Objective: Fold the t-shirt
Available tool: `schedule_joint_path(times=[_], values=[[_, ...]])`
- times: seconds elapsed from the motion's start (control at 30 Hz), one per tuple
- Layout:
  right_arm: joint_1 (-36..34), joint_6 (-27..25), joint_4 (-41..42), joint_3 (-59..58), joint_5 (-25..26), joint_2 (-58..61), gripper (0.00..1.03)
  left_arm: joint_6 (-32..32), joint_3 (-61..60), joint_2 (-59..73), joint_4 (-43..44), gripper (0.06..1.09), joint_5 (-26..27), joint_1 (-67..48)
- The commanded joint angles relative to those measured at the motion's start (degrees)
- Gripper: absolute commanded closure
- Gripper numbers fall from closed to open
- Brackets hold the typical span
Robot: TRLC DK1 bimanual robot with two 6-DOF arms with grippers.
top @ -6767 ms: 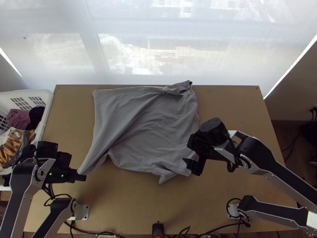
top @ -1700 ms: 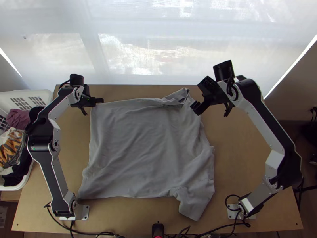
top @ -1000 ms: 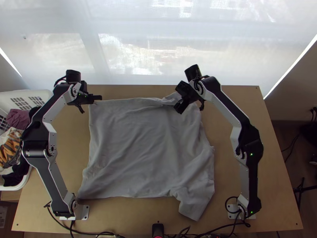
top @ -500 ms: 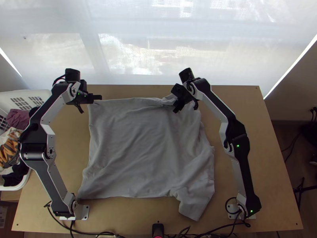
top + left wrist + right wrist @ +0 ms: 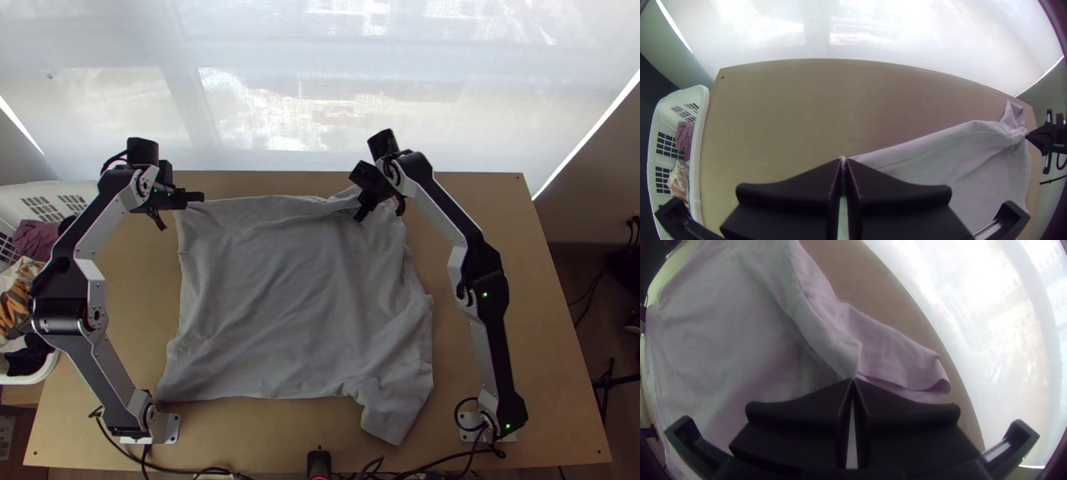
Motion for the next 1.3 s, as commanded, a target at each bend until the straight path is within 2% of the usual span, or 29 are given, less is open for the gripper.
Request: schedule_joint_path(times=[0.0,0.47,0.63,0.8,1.27], values=[[-0.6,0.2,0.0,0.2,0.0,-2.5,1.0,0.3,-1.2,-2.5,0.0,1.05,0.0,0.1],[-0.7,1.9,-0.3,-0.7,0.0,-9.5,1.0,1.1,-5.1,-9.1,0.1,1.05,0.0,0.2],[-0.5,2.0,-3.0,-2.0,0.0,-12.0,1.0,2.5,-8.4,-12.4,1.5,1.05,0.2,0.4],[-0.5,2.0,-3.2,-6.8,-0.2,-15.1,1.0,5.0,-14.9,-16.4,6.0,1.05,0.4,0.2],[1.7,2.7,1.0,-22.1,-0.2,-26.4,1.0,5.8,-24.0,-25.9,15.8,1.05,0.4,-0.2]])
